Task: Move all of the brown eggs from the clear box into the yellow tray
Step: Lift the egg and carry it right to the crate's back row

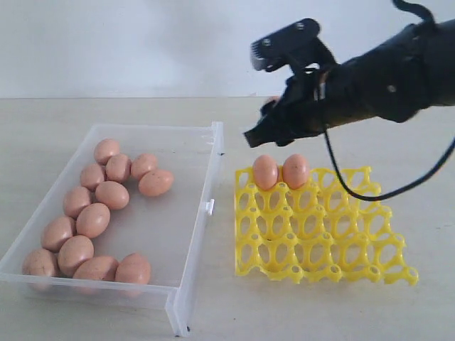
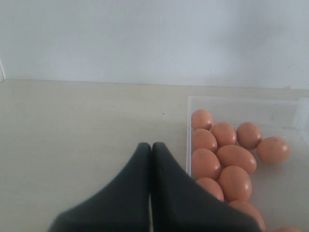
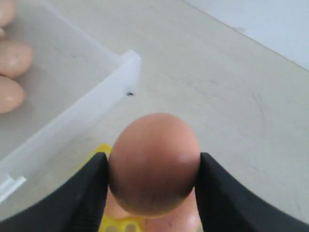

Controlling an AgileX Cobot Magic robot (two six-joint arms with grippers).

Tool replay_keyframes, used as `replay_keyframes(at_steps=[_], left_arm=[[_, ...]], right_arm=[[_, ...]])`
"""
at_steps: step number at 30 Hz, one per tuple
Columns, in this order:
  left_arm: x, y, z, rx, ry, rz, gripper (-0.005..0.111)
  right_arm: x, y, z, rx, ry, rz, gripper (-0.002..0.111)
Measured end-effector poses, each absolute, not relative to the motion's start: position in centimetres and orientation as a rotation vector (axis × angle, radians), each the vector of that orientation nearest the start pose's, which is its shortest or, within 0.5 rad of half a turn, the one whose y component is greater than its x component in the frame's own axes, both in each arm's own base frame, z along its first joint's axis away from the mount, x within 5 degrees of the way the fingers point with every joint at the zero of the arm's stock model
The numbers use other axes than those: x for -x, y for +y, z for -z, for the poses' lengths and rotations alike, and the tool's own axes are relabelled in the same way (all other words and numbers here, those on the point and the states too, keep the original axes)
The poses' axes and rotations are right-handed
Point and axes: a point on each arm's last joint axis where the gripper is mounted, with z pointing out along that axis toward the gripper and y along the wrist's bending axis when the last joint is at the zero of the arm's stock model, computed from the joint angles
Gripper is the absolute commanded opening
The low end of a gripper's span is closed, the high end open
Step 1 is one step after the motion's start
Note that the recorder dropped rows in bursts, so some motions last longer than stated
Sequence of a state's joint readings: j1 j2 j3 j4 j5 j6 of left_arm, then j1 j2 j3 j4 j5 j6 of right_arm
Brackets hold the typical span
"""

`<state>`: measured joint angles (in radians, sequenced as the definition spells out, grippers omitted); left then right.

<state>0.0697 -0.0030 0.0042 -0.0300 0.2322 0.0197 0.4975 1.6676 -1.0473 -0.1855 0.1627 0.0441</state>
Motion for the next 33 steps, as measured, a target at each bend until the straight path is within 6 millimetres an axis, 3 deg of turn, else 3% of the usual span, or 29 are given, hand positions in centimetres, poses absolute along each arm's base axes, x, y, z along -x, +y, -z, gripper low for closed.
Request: replay_keyframes(at_steps=[6, 11, 18, 26, 33], left_arm=[[-5.5, 0.3, -19.1, 0.063, 1.716, -0.039, -0.004], [-5.5, 0.3, -19.1, 0.063, 1.716, -0.039, -0.004], [-5.5, 0.3, -19.1, 0.063, 1.716, -0.039, -0.004], [-5.5, 0.3, -19.1, 0.063, 1.716, -0.039, -0.004], [-5.5, 0.3, -19.1, 0.063, 1.716, -0.039, -0.004]], right_arm=[[-31.2, 12.3, -22.1, 0.556, 2.212, -0.113, 0.027], [-31.1, 10.6, -21.1, 0.484, 2.258, -0.101, 0.027], [-31.3, 10.5, -20.8, 0.455, 2.254, -0.113, 0.027], [-31.8, 10.7, -18.7, 0.448, 2.308, -0.118, 0.027], [-32.0, 10.8, -18.3, 0.421, 2.317, -0.133, 0.027]])
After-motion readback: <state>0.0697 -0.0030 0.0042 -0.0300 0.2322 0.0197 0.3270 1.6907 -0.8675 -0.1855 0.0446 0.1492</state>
